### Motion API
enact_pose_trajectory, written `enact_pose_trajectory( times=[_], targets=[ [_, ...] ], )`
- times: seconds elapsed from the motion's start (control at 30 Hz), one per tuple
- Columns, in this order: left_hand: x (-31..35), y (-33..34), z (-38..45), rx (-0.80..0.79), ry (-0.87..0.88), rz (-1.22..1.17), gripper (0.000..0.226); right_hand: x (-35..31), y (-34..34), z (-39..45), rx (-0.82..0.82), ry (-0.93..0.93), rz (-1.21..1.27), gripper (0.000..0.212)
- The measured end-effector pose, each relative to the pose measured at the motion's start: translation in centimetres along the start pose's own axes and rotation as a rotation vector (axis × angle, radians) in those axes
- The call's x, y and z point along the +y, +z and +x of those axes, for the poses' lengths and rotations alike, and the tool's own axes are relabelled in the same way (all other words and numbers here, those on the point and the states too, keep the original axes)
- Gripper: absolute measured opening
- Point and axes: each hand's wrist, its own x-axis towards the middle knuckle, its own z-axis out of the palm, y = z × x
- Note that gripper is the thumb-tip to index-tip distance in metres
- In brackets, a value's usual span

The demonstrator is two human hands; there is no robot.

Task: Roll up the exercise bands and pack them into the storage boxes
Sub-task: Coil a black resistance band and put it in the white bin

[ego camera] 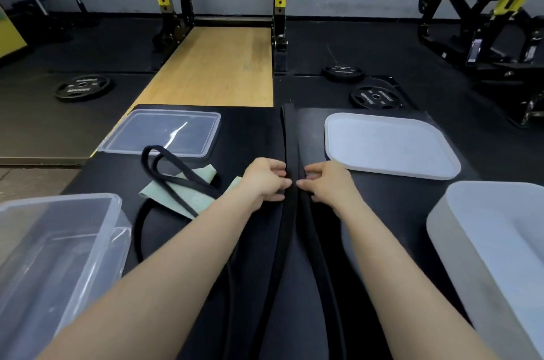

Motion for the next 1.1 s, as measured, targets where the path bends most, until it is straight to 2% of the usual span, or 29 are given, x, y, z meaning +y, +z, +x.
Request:
enact_pose_trajectory(
  times=[0.1, 0.2, 0.33, 0.4, 0.57, 0.67, 0.93, 1.1],
  targets=[
    [-1.7, 0.9, -3.3, 0.051, 0.068, 0.106, 0.048, 0.9, 0.3, -3.7, 0.077, 0.009, 0.052, 0.038],
    [-3.3, 1.7, -6.4, 0.103, 0.193, 0.388, 0.034, 1.4, 0.3, -7.4, 0.062, -0.001, 0.034, 0.034],
    [-5.1, 1.9, -10.1, 0.117, 0.204, 0.52, 0.056, 2.1, 0.4, -11.4, 0.064, 0.012, 0.023, 0.032],
    [-5.7, 1.9, -11.4, 0.128, 0.193, 0.552, 0.057, 2.2, 0.6, -12.8, 0.06, 0.019, 0.011, 0.033],
    [-6.3, 3.1, -13.6, 0.199, 0.187, 0.304, 0.043, 1.8, 1.4, -15.4, 0.039, 0.0, -0.001, 0.035],
    [-7.0, 3.8, -14.5, 0.209, 0.185, 0.236, 0.038, 1.8, 1.6, -16.6, 0.041, -0.003, 0.003, 0.034],
    [-9.0, 2.6, -17.1, 0.146, 0.106, 0.374, 0.035, 3.9, 1.4, -20.6, 0.041, 0.004, 0.005, 0.029],
    [-9.5, 3.2, -19.6, 0.07, 0.061, 0.078, 0.04, 4.0, 2.1, -22.8, 0.037, -0.011, 0.021, 0.033]
  ],
)
